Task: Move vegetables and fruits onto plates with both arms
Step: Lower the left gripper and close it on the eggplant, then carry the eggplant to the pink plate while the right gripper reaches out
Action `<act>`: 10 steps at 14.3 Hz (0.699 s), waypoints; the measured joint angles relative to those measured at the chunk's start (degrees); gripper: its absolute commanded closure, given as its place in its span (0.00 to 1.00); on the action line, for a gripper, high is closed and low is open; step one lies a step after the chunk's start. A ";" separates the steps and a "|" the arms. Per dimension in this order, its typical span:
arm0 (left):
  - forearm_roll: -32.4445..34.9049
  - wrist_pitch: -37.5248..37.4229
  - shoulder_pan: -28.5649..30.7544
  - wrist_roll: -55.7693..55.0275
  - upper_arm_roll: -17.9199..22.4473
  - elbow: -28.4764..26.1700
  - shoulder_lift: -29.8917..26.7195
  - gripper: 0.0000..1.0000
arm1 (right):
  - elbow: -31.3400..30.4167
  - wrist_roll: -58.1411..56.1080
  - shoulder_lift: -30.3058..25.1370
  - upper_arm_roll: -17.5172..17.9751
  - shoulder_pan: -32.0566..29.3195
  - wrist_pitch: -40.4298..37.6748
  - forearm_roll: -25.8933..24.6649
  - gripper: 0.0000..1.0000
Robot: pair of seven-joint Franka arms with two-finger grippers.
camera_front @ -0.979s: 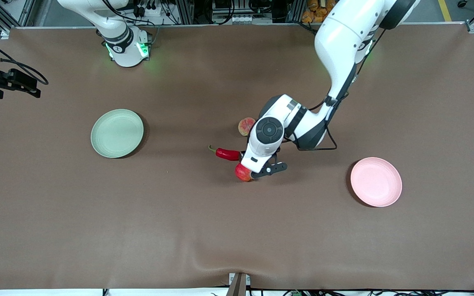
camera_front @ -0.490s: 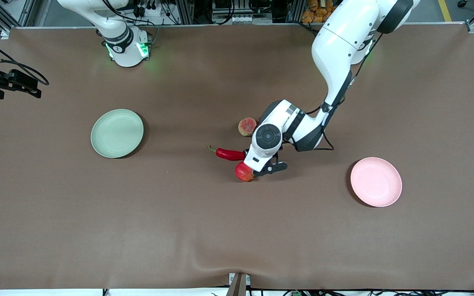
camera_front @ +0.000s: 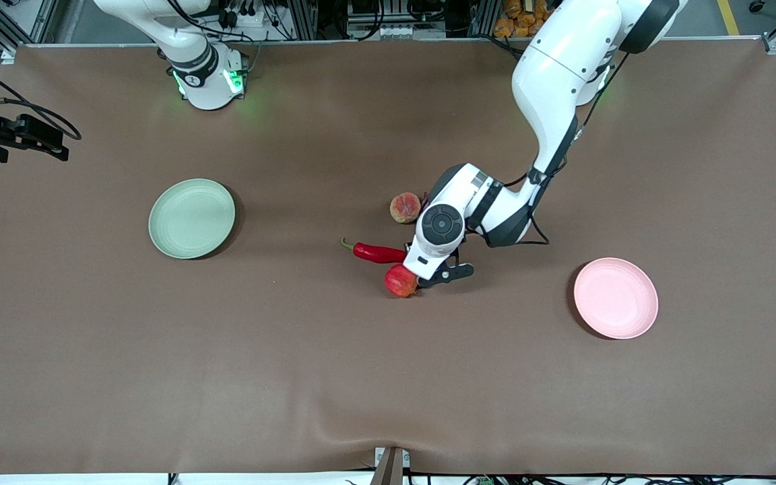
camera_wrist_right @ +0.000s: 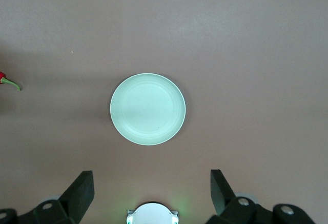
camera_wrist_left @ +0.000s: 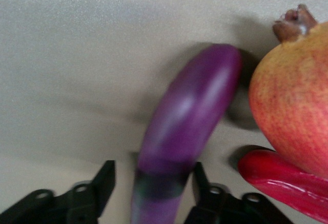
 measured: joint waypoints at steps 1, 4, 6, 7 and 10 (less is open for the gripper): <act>0.00 0.00 0.01 0.52 0.00 -0.03 0.00 1.00 | -0.02 0.00 0.00 0.00 0.00 0.00 0.00 0.00; 0.02 -0.03 0.19 1.20 0.04 -0.04 -0.26 1.00 | -0.02 0.00 0.00 0.02 0.01 0.00 0.00 0.00; 0.03 -0.09 0.91 1.23 0.12 0.10 -1.39 1.00 | -0.06 0.00 0.02 0.07 0.05 0.00 0.00 0.00; 0.03 -0.41 1.82 1.36 0.17 0.28 -2.91 1.00 | -0.17 -0.01 0.13 0.08 0.06 0.01 0.00 0.00; 0.05 -2.18 6.25 3.03 0.32 0.77 -9.93 1.00 | -0.58 -0.24 2.35 0.18 0.46 0.07 0.00 0.00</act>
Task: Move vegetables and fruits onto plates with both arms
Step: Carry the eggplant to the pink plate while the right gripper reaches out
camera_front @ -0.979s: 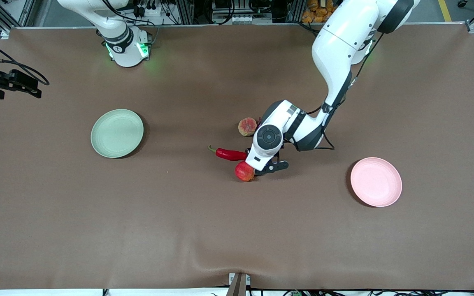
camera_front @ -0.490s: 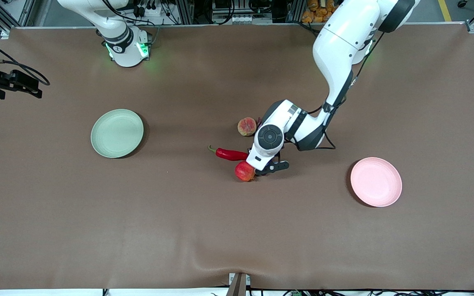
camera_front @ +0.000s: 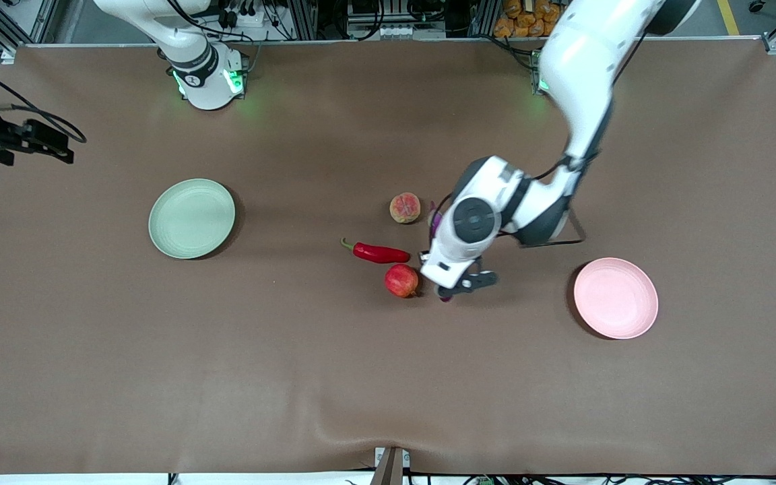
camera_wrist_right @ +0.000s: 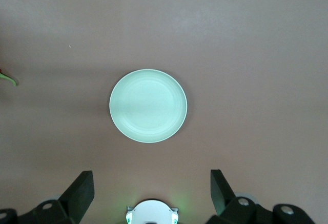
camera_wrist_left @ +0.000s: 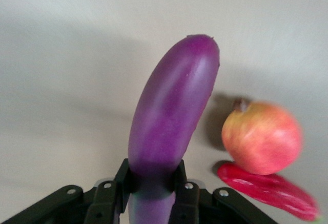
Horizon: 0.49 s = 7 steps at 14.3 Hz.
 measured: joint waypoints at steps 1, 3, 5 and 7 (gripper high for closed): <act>0.03 -0.53 1.92 0.45 0.10 0.03 -2.34 1.00 | -0.01 -0.02 1.36 0.05 0.68 0.29 0.00 0.00; 0.91 -1.05 6.03 2.36 0.34 0.02 -5.35 1.00 | 0.08 0.06 3.60 0.15 2.95 0.94 0.09 0.00; 4.93 -1.81 10.22 4.51 0.42 0.01 -6.21 1.00 | 0.21 0.97 5.03 0.28 4.94 1.04 1.97 0.00; 8.93 -3.07 14.43 8.60 0.46 -0.25 -6.16 1.00 | 0.34 5.09 6.00 0.38 5.82 1.08 5.83 0.00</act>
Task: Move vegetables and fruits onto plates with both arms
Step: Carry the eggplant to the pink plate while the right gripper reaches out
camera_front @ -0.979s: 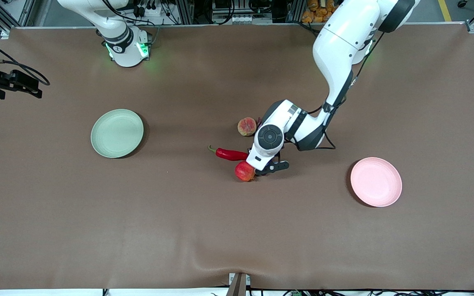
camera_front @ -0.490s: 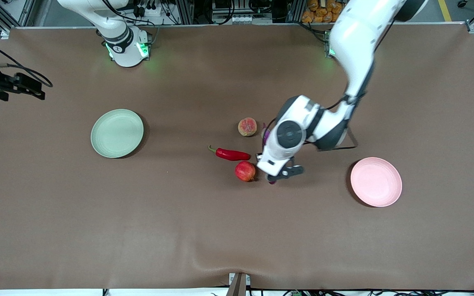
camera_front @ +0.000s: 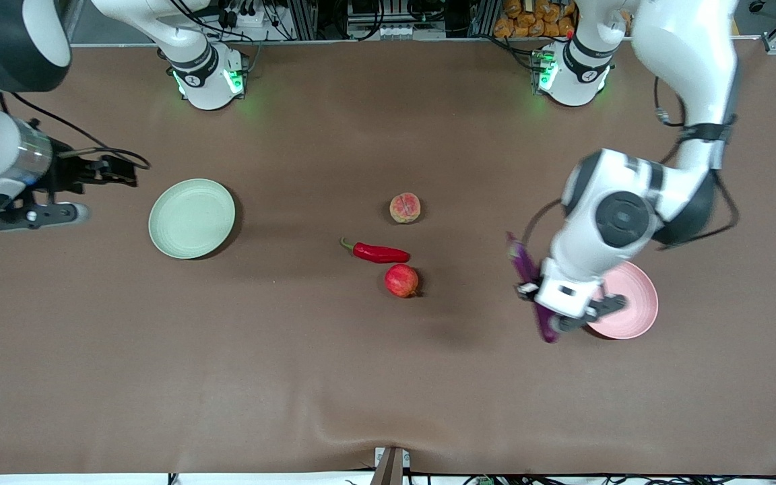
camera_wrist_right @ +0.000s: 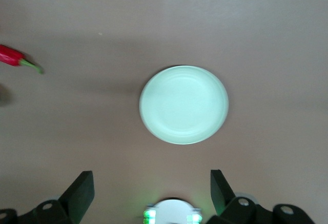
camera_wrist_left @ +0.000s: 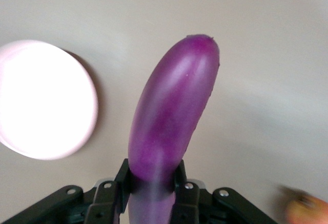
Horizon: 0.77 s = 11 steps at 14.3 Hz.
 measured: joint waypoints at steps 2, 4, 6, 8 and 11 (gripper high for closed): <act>1.62 -0.66 4.29 5.74 0.11 -0.53 0.14 1.00 | 0.04 4.60 0.59 0.00 0.57 0.76 3.68 0.00; 4.20 -0.74 8.32 11.62 0.17 -0.92 0.46 1.00 | 0.05 10.60 1.25 0.03 2.43 1.34 6.85 0.00; 6.49 -0.90 11.81 17.42 0.17 -1.30 1.39 1.00 | 0.04 18.04 2.61 0.11 5.60 2.71 9.60 0.00; 9.46 -0.89 13.15 20.10 0.13 -1.56 3.57 1.00 | 0.03 24.97 4.27 0.22 9.76 5.16 10.41 0.00; 13.51 -0.87 12.77 21.41 -0.29 -1.69 7.47 1.00 | -0.04 35.88 7.20 0.37 17.84 10.33 11.37 0.00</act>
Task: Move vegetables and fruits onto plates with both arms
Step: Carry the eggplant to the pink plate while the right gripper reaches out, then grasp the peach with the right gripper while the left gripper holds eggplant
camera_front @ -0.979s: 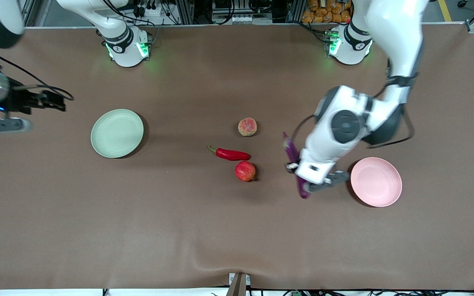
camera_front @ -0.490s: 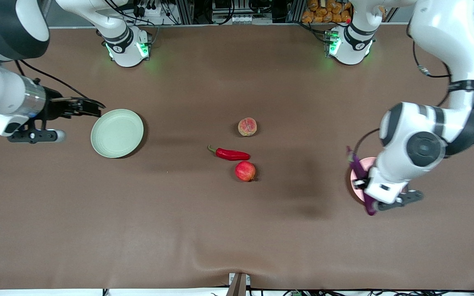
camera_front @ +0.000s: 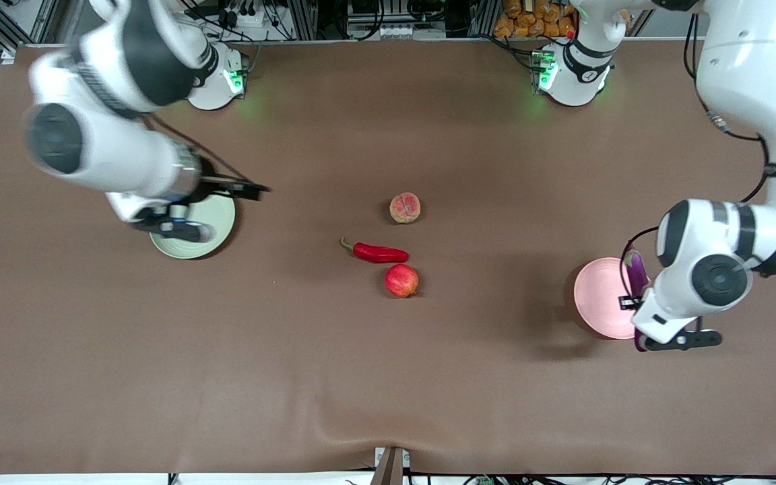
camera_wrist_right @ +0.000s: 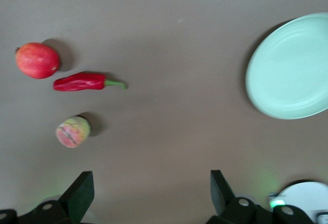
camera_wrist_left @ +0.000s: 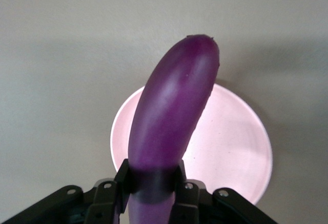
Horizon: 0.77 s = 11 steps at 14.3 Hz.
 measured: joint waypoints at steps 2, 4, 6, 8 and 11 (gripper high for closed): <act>2.07 0.02 -0.07 1.03 -0.02 0.00 1.94 1.00 | -0.02 7.97 2.33 0.10 5.89 4.19 0.97 0.00; 3.99 0.02 0.12 1.72 0.10 0.00 3.30 1.00 | -0.02 12.83 4.71 0.13 10.41 6.98 2.30 0.00; 5.13 0.02 0.78 1.89 0.24 0.04 4.22 1.00 | -0.04 14.53 6.98 0.09 12.90 9.30 3.78 0.00; 5.33 0.02 1.73 2.31 0.39 0.04 4.45 1.00 | -0.08 17.47 9.50 0.08 15.00 13.26 4.24 0.00; 5.34 0.02 2.84 2.62 0.40 0.05 4.55 1.00 | -0.13 22.06 14.00 0.09 19.21 20.10 4.32 0.00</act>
